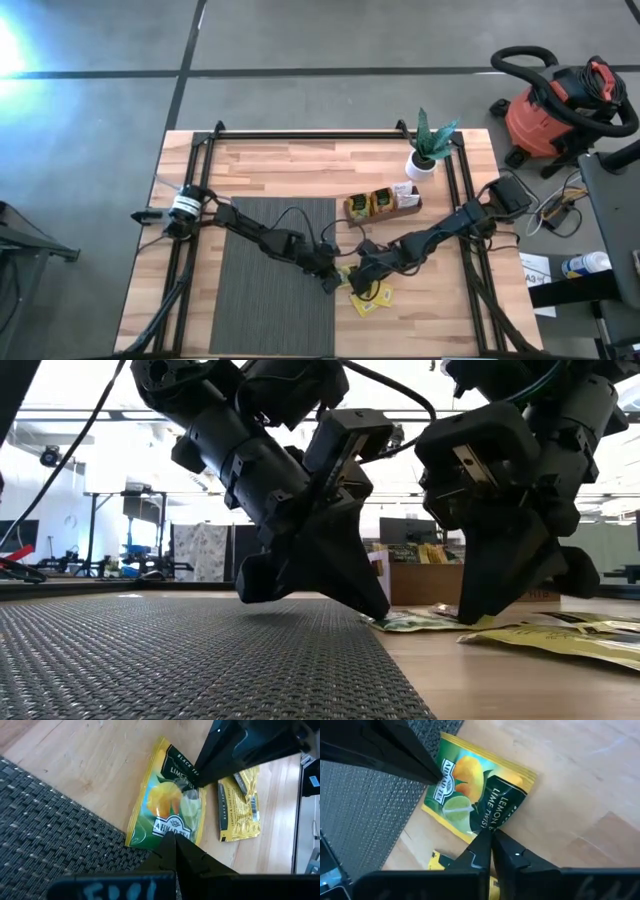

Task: Pick & Place Tea
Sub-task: Put the yellow tea bag into the middle section of the wooden organizer

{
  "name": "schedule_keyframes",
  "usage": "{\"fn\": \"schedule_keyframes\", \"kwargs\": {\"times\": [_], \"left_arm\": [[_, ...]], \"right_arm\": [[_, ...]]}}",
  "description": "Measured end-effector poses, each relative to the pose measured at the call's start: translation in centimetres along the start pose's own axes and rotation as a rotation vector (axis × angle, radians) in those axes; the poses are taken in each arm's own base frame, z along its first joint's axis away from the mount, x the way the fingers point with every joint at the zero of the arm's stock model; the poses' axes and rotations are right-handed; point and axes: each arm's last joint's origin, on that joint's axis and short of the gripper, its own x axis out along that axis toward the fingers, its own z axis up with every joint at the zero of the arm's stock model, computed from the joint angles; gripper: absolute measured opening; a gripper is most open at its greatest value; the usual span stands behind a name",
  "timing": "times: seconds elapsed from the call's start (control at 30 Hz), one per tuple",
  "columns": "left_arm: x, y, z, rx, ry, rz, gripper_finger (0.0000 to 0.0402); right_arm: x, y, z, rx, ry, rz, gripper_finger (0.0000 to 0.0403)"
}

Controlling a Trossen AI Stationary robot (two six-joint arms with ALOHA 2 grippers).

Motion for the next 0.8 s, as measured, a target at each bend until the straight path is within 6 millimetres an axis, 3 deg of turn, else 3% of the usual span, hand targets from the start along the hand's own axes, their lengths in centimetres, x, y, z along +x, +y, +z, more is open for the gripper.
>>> {"fn": "schedule_keyframes", "kwargs": {"times": [0.2,0.33,0.5,0.8], "left_arm": [[-1.4,-0.9,0.7,0.005,-0.028,-0.024,0.0],[-2.4,-1.6,1.2,0.011,-0.051,-0.047,0.0],[-4.1,-2.7,2.0,0.013,-0.109,-0.074,0.0],[-7.4,-4.2,3.4,0.004,-0.284,-0.048,0.0]], "right_arm": [[-0.7,0.0,0.2,-0.044,-0.044,-0.02,0.0009],[-2.3,0.1,0.5,-0.094,-0.071,-0.081,0.0008],[-5.6,0.4,0.9,-0.182,-0.102,-0.172,0.0008],[-13.9,0.6,2.2,-0.384,-0.189,-0.384,0.0008]]}}
